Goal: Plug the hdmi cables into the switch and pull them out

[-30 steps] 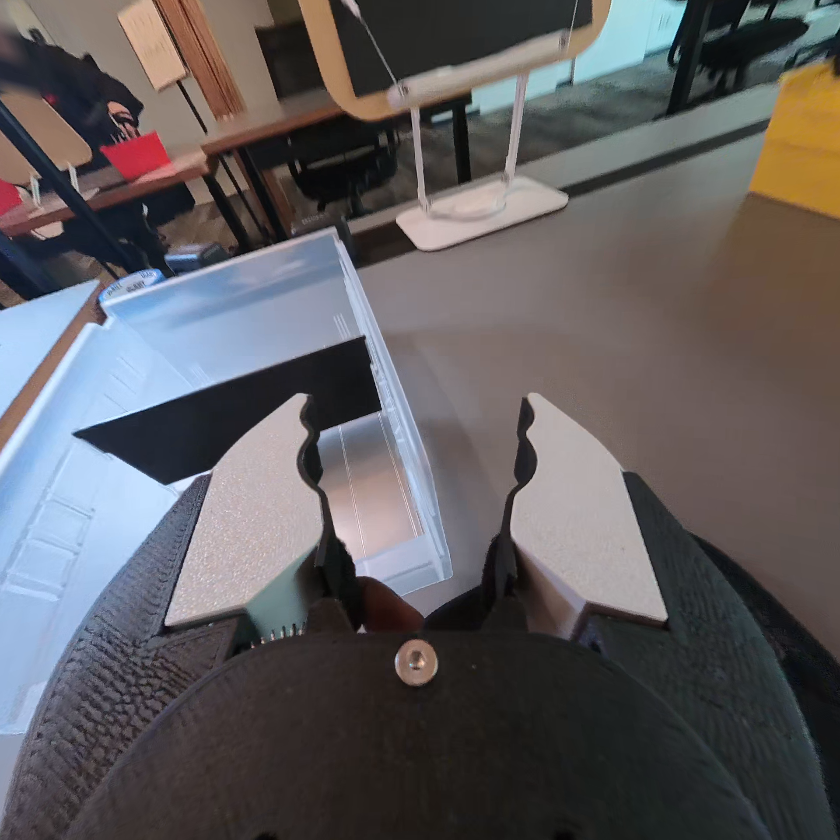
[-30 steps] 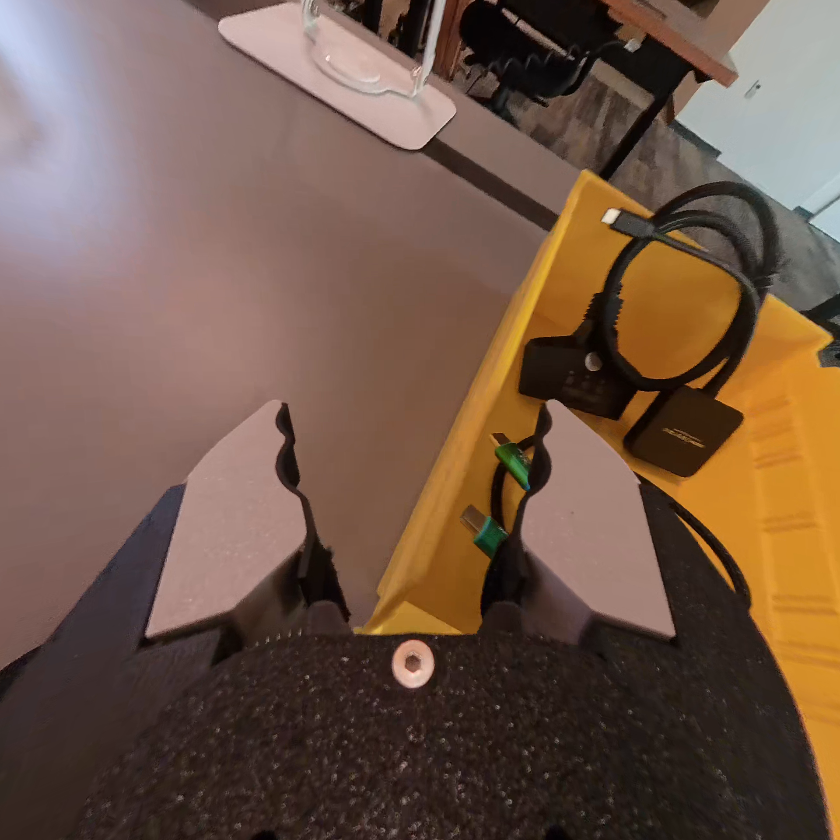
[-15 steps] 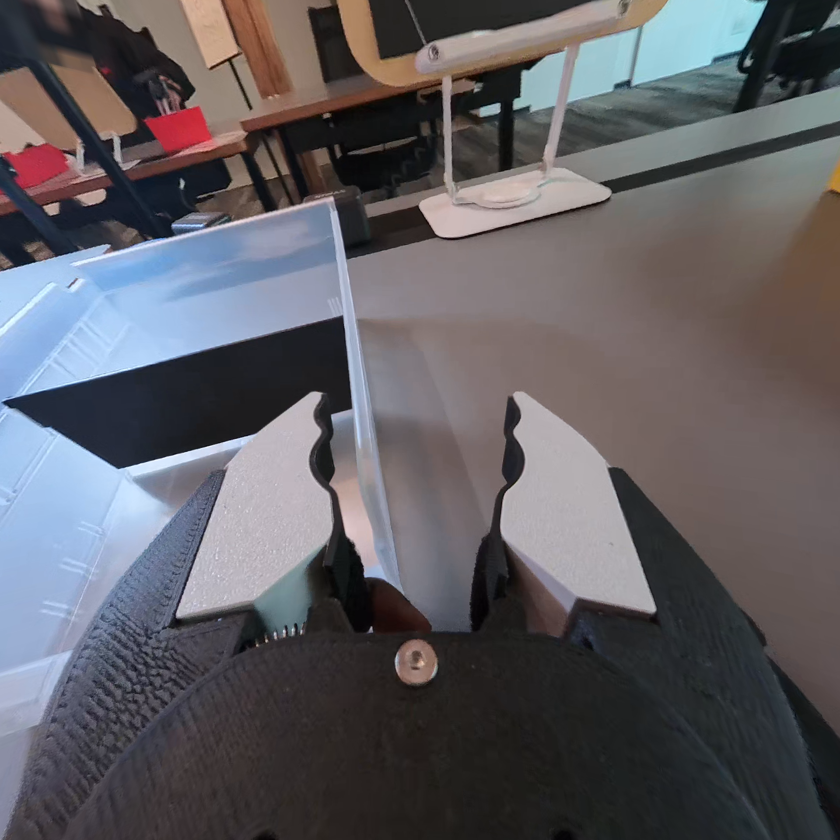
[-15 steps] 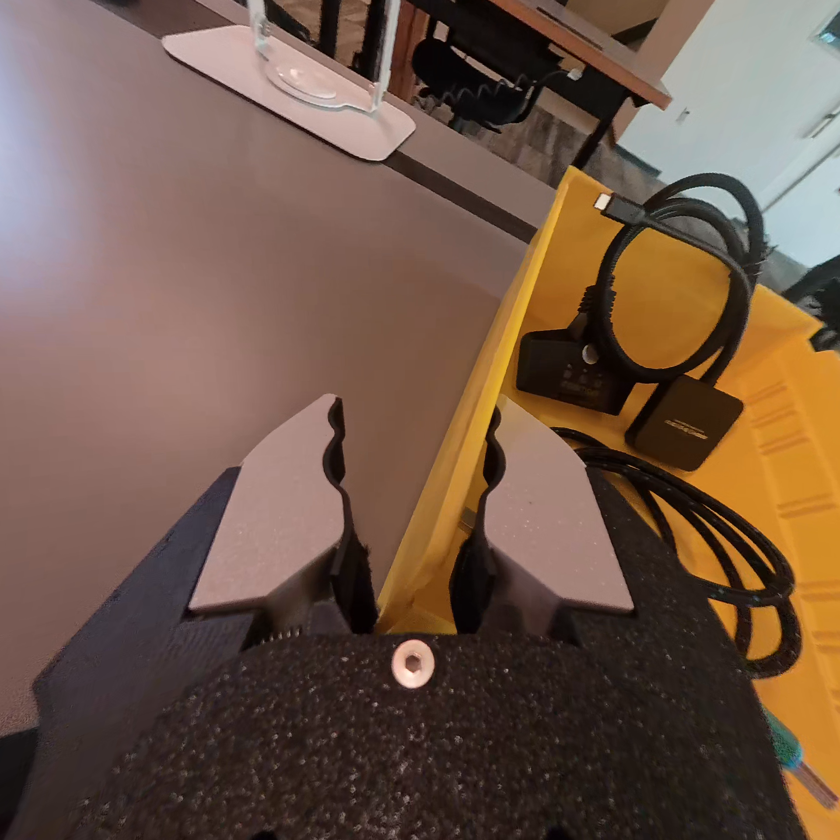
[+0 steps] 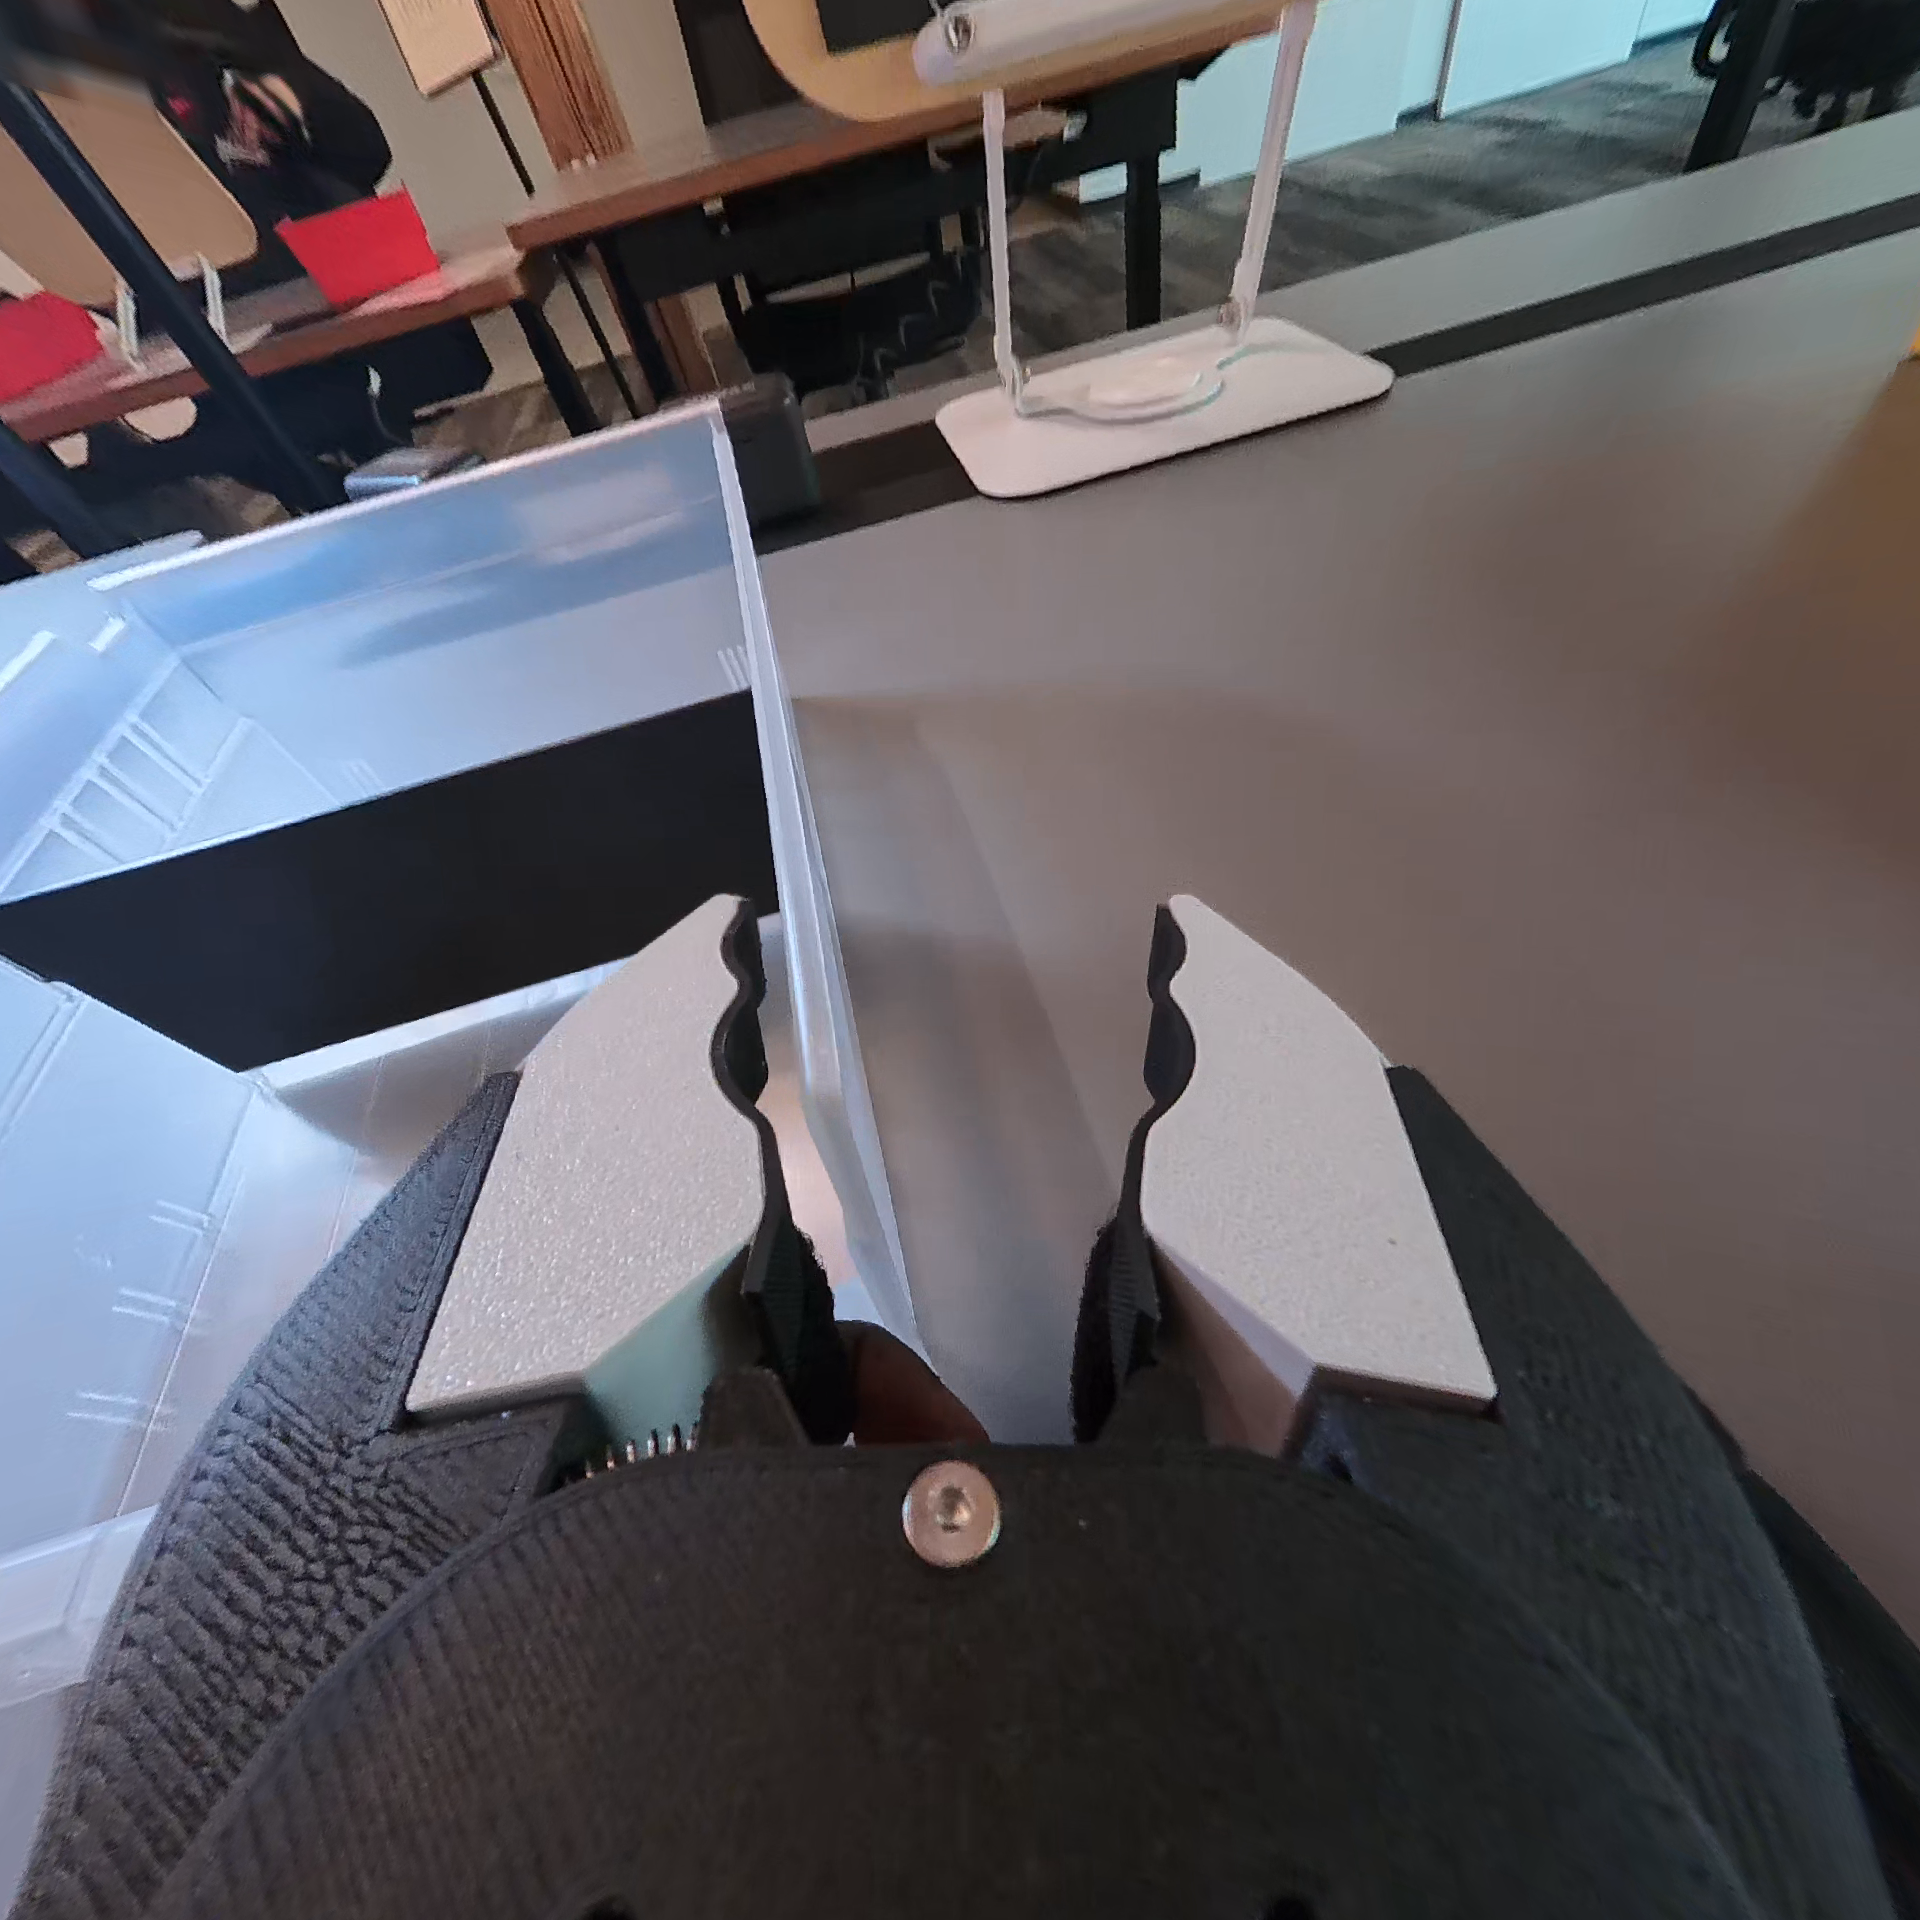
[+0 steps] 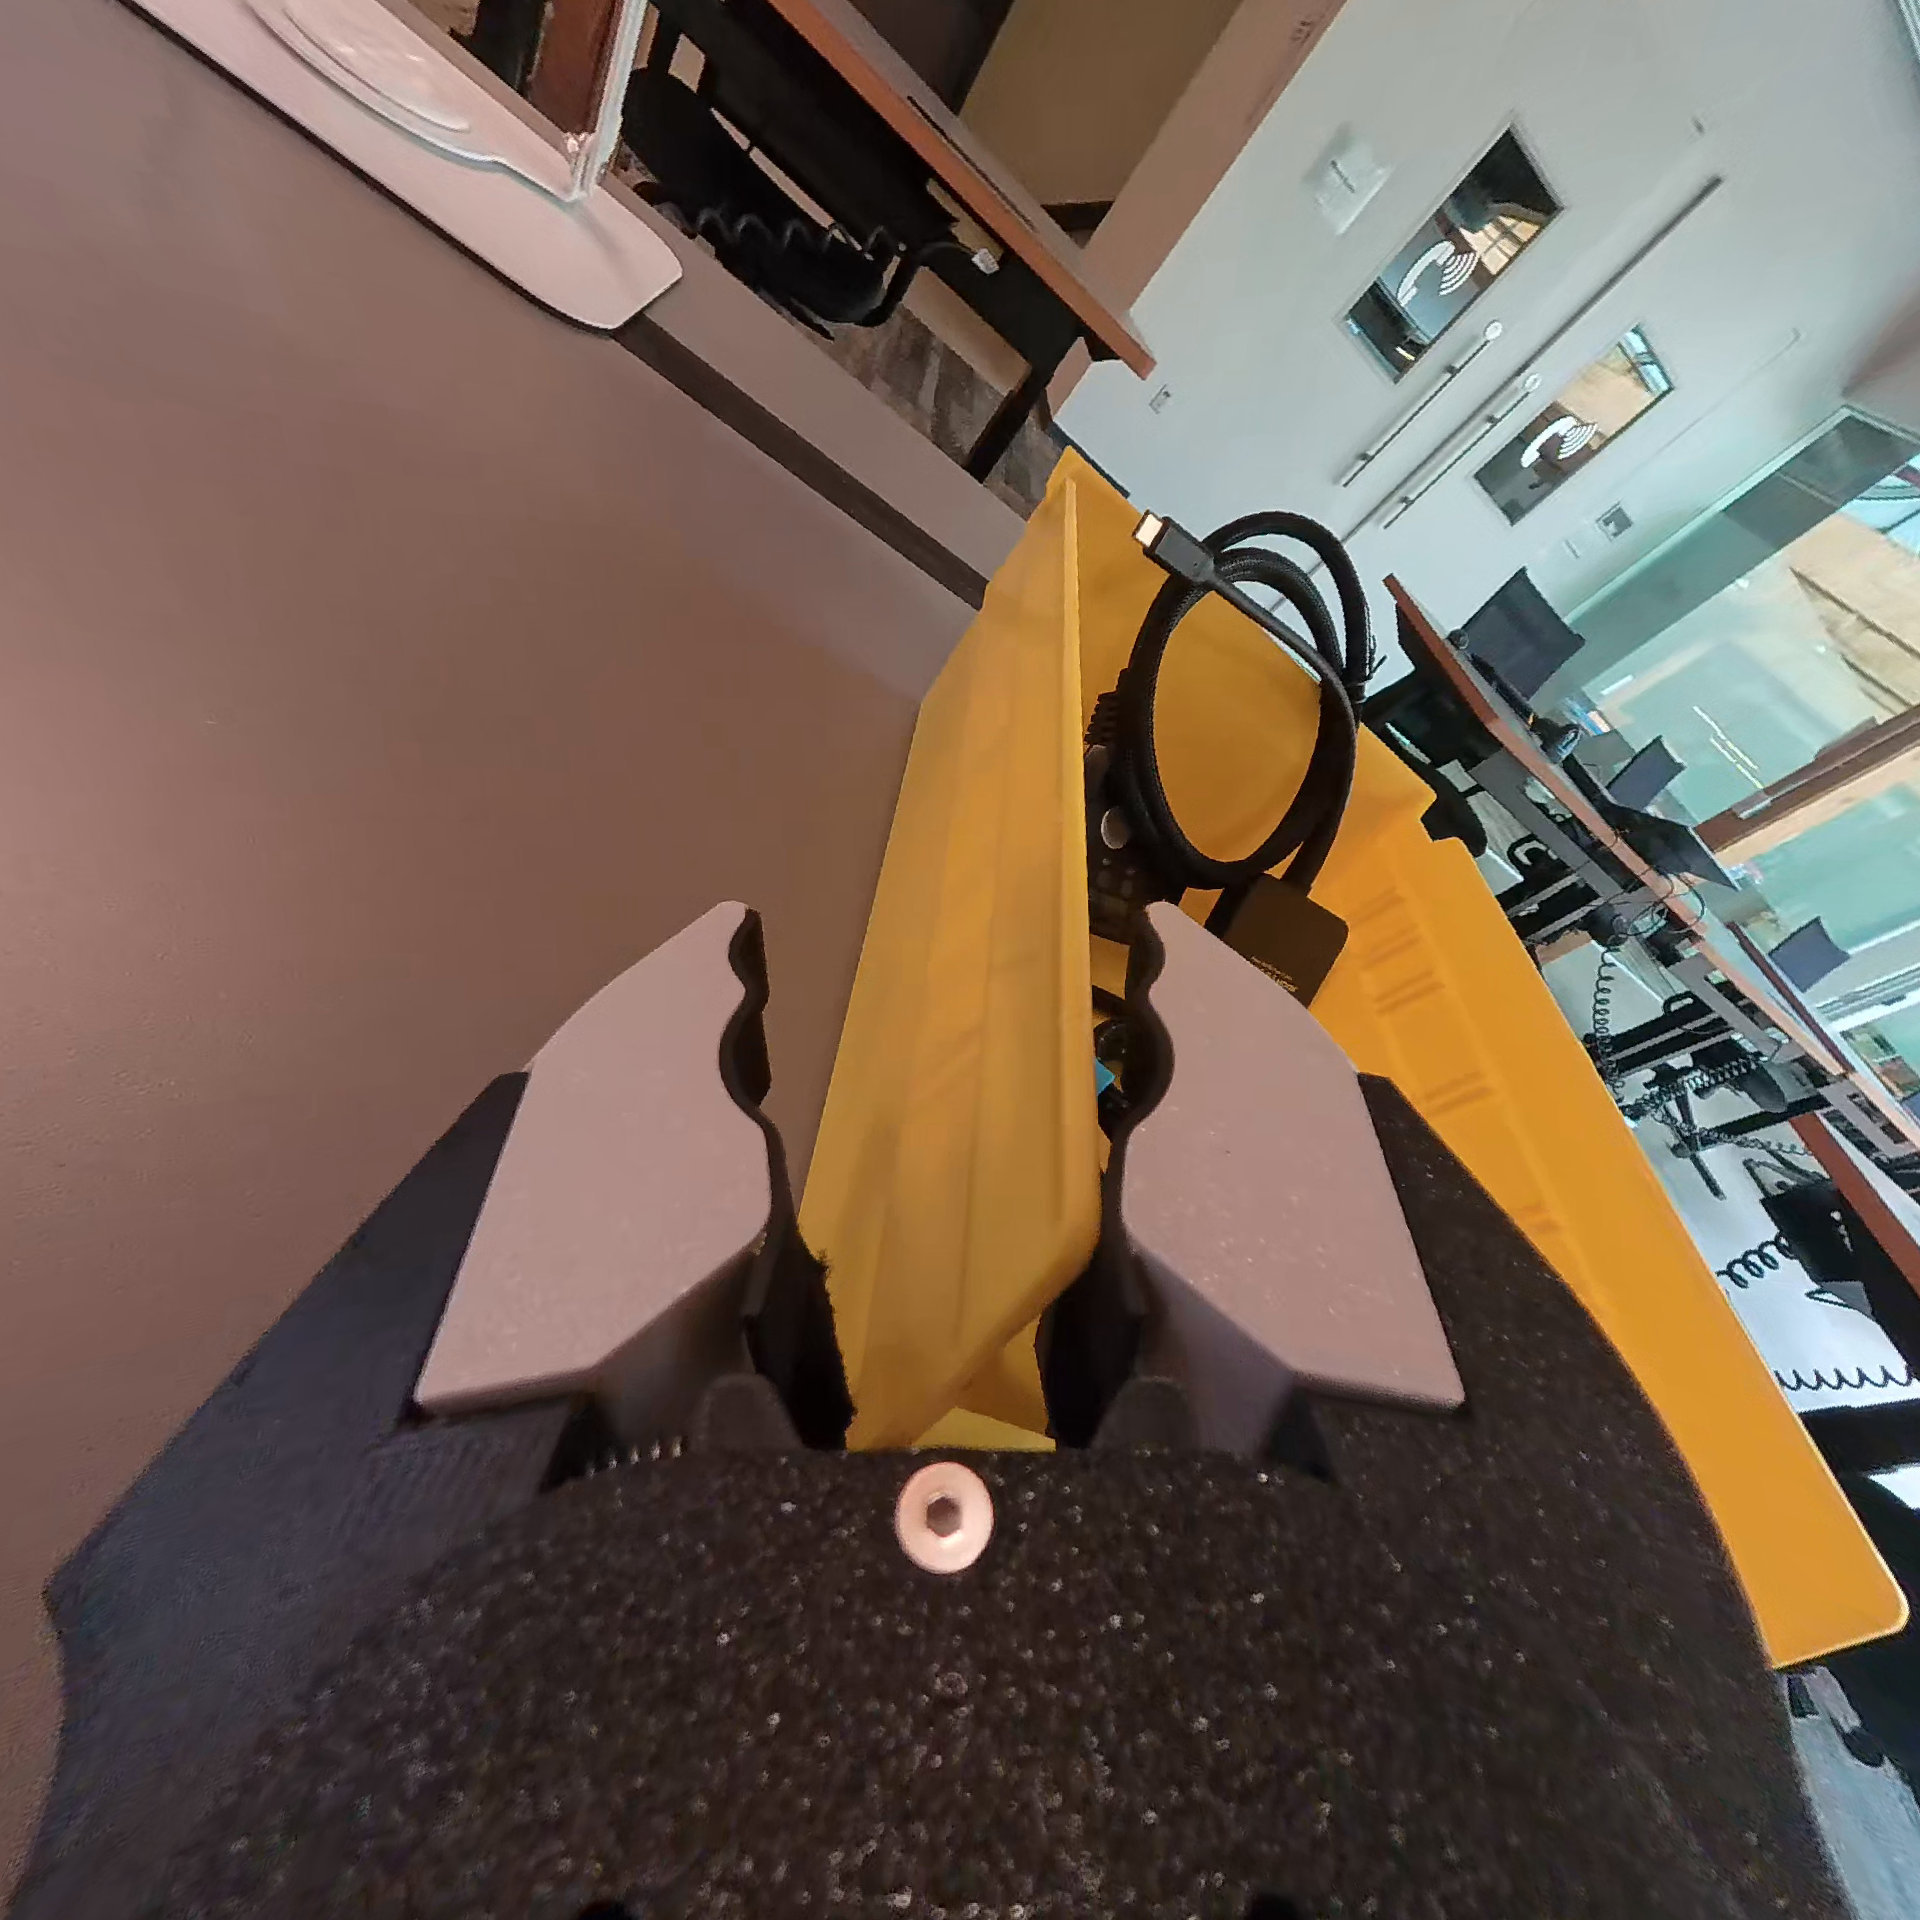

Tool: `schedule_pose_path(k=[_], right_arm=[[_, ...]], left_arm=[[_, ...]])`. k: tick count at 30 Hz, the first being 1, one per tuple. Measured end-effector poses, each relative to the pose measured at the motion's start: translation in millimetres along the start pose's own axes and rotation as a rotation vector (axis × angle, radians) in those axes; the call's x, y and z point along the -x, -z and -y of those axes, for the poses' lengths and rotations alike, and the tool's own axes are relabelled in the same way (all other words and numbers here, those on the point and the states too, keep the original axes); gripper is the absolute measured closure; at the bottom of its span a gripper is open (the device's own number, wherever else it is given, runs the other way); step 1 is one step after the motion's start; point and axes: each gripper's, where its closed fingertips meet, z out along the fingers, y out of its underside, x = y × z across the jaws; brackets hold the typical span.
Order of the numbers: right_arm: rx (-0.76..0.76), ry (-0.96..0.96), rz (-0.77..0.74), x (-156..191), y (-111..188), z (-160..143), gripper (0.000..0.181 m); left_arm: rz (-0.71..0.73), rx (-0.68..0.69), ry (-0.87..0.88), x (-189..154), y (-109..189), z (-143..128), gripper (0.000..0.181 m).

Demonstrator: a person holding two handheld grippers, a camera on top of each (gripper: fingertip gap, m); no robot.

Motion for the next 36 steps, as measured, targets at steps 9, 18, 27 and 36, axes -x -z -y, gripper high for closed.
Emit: schedule_pose_path(k=[9,18,27,36], right_arm=[[-0.006,0.006,-0.008,0,0,0,0.113],[-0.025,0.015,-0.019,-2,0,1,0.112],[-0.027,0.017,-0.021,-2,-1,1,0.112],[-0.030,0.015,-0.015,-2,-4,2,0.112]], left_arm=[[0.006,0.045,-0.029,-1,-5,-3,0.111],[0.042,0.062,-0.068,0,-10,-4,0.113],[0.069,0.029,-0.097,-1,-7,-3,0.113],[0.117,-0.061,-0.156,-3,2,6,0.113]])
